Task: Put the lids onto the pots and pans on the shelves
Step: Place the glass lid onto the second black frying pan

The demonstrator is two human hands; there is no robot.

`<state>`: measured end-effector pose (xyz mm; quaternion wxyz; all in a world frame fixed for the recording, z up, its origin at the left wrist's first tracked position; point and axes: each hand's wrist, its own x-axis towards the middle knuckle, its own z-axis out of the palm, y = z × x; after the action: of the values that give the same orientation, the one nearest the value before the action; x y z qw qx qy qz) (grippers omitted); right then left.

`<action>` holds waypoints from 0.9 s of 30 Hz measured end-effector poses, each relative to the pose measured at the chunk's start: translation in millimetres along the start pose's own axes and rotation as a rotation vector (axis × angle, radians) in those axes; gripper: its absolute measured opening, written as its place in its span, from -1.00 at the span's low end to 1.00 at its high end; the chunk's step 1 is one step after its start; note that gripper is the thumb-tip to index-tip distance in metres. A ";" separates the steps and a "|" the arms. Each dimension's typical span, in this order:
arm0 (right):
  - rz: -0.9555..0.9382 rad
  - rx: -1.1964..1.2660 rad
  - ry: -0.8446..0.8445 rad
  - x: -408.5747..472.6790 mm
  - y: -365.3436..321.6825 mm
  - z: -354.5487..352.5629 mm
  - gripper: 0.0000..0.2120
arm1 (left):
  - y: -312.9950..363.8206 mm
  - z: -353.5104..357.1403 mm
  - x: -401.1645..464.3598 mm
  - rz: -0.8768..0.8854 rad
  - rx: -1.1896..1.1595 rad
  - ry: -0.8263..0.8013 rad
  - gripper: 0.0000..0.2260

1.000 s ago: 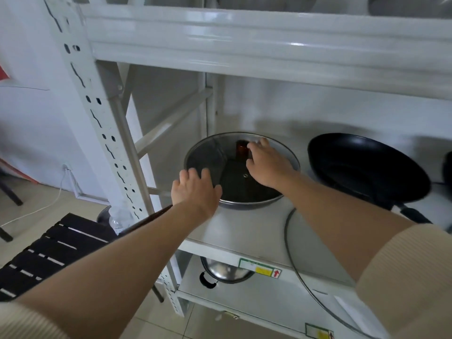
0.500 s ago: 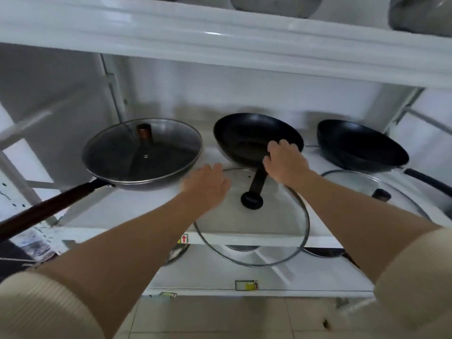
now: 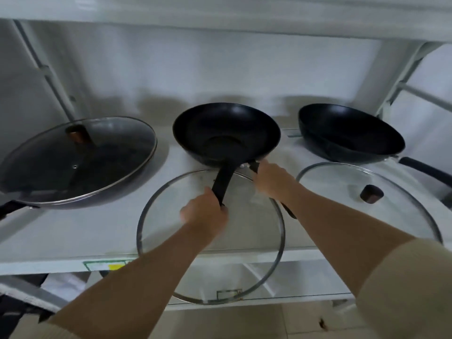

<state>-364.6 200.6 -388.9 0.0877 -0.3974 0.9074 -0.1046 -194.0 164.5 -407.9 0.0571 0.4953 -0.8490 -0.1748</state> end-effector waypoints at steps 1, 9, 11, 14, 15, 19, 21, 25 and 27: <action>-0.002 -0.020 0.003 -0.2 3.3 -3.7 -0.70 | -1.5 -2.8 -4.6 0.009 0.020 0.026 -0.77; 0.018 0.116 -0.068 2.2 43.0 -18.5 -0.72 | -14.3 -53.1 -49.1 0.171 0.102 0.110 -0.82; 0.022 0.101 -0.070 -4.3 41.1 -21.4 -0.73 | -16.6 -69.4 -56.0 0.194 0.128 0.146 -0.81; 0.037 0.135 -0.015 -17.3 36.5 -33.4 -0.72 | -16.4 -87.9 -63.8 0.194 0.107 0.206 -0.82; 0.051 0.144 -0.006 -19.5 37.0 -37.4 -0.71 | -15.1 -92.7 -65.2 0.189 0.088 0.235 -0.83; 0.173 0.293 -0.056 -18.9 34.6 -47.5 -0.71 | -2.8 -106.8 -59.9 0.196 -0.001 0.287 -0.85; 0.276 0.486 -0.075 -12.3 30.5 -49.8 -0.70 | 2.9 -110.3 -48.2 0.194 -0.044 0.290 -0.85; 0.421 0.749 -0.102 16.1 31.5 -44.3 -0.58 | 6.5 -112.2 -11.1 0.156 -0.066 0.342 -0.77; 0.381 0.805 -0.138 22.6 25.7 -39.6 -0.63 | 5.8 -111.6 7.7 0.133 -0.079 0.377 -0.74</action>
<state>-407.4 205.7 -359.1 0.3132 -0.1634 0.8435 -0.4045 -172.5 133.7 -302.4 0.2458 0.4595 -0.8466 -0.1080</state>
